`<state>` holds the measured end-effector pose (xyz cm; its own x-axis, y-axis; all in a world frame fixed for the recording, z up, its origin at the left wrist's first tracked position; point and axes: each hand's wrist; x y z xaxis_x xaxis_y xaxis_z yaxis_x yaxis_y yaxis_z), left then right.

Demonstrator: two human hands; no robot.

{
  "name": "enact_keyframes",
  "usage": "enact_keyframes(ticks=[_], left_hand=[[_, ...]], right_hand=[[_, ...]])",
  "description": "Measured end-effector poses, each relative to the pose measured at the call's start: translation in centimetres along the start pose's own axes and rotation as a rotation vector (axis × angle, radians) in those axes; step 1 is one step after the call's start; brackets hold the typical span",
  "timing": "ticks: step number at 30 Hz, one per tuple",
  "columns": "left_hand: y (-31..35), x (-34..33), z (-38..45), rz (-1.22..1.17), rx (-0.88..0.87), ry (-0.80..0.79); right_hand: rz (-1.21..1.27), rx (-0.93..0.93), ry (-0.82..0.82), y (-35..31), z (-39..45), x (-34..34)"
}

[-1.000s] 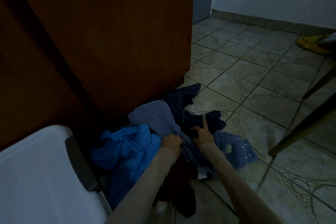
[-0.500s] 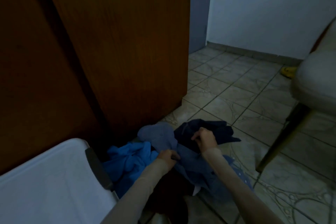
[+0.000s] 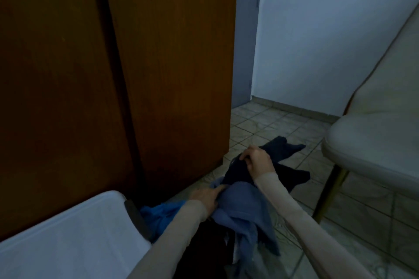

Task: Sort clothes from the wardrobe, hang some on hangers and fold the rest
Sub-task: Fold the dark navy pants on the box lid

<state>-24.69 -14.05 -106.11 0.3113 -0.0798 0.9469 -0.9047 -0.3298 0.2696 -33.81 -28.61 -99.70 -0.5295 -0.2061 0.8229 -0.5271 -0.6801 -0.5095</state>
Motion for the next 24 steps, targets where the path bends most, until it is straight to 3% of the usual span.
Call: enact_keyframes(ticks=[6, 14, 18, 20, 24], left_hand=[[-0.8, -0.3, -1.9, 0.175, 0.19, -0.035], [-1.5, -1.0, -1.7, 0.002, 0.336, -0.043], [-0.2, -1.1, -1.5, -0.158, 0.29, 0.093], [0.7, -0.5, -1.4, -0.313, 0.233, 0.219], [3.3, 2.3, -2.8, -1.198, 0.147, 0.72]], right_hand=[[0.046, 0.016, 0.149, -1.0, 0.4, 2.1], [0.193, 0.071, 0.387, -3.2, 1.8, 6.3], [0.195, 0.098, 0.415, -5.1, 2.1, 8.5], [0.179, 0.105, 0.375, -5.8, 1.6, 8.5], [0.14, 0.123, 0.307, -7.1, -0.3, 7.9]])
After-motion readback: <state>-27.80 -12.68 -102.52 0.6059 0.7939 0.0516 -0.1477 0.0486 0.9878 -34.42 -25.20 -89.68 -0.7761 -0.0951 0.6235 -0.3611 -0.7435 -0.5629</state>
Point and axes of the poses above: each hand's wrist, its own z-axis towards the middle knuckle, its own x-axis out of the back of the hand, y = z × x, and after that the axes turned 11 degrees about -x, right-handed
